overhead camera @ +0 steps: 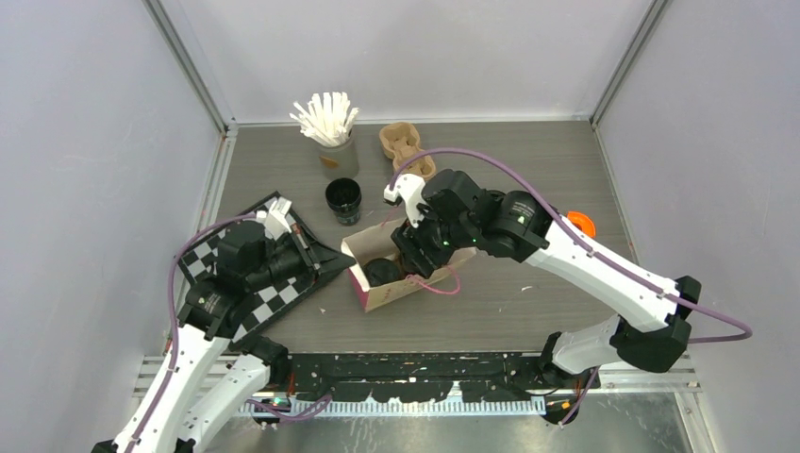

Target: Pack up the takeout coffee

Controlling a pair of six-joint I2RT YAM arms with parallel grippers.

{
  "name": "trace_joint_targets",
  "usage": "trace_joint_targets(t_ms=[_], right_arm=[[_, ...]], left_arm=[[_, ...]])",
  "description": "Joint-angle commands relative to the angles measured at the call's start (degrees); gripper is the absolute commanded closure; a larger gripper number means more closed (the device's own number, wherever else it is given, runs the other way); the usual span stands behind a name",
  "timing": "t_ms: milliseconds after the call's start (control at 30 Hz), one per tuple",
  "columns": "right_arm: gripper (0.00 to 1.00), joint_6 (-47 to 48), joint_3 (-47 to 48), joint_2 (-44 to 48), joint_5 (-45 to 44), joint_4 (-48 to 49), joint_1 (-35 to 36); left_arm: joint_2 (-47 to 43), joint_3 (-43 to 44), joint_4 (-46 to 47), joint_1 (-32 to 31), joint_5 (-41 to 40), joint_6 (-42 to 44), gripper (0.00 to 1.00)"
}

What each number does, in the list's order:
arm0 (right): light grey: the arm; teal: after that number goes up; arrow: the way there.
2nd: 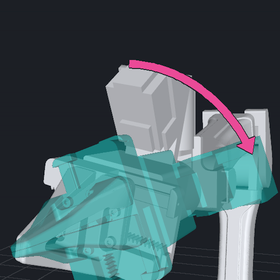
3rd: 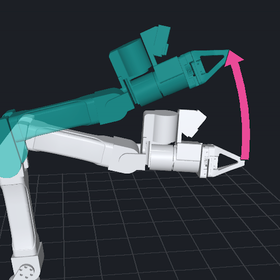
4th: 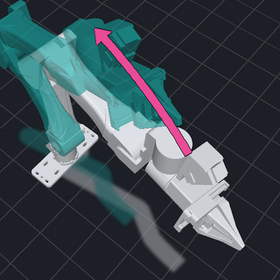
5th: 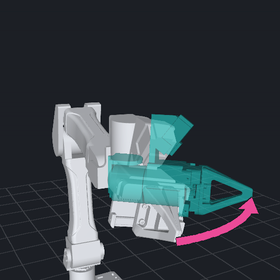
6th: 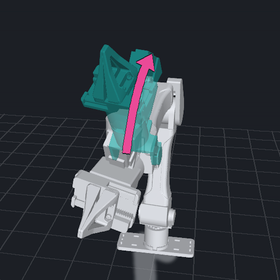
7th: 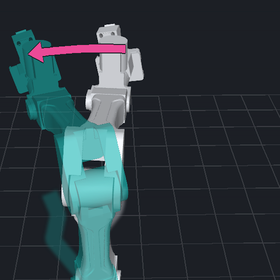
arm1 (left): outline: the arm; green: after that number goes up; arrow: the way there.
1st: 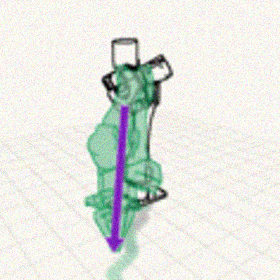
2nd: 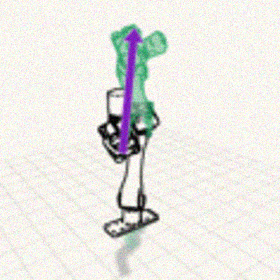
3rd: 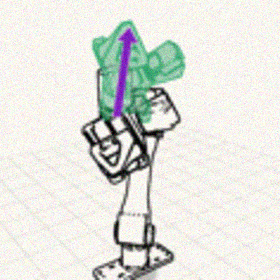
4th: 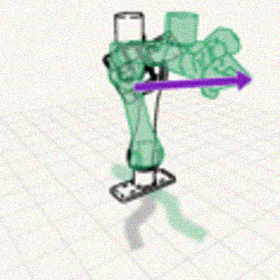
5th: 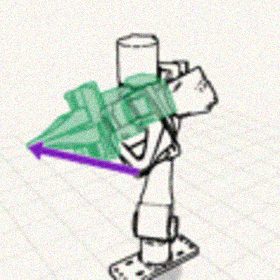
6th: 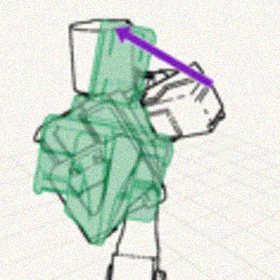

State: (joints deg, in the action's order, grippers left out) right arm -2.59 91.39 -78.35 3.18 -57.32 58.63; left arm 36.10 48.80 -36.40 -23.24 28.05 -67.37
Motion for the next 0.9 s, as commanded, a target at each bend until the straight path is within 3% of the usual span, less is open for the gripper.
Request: trace_joint_targets(t_ms=[0,400,600,867], right_arm=[[0.36,-1.0,3.1,-2.0,0.7,-0.7,-0.9],[0.34,-4.6,10.9,-5.8,4.6,-9.6,-1.9],[0.34,-7.0,14.1,-2.8,-1.3,-6.2,-2.0],[0.31,-11.4,18.0,1.5,-2.1,0.9,-2.0]], left_arm=[[-0.2,-0.5,2.0,0.0,-1.2,-0.1,1.00],[0.0,0.5,-0.5,0.0,-5.7,2.0,1.00],[0.0,4.5,-5.9,0.0,-9.3,7.5,0.69],[4.1,18.6,-15.5,0.0,-25.2,21.1,0.47]])
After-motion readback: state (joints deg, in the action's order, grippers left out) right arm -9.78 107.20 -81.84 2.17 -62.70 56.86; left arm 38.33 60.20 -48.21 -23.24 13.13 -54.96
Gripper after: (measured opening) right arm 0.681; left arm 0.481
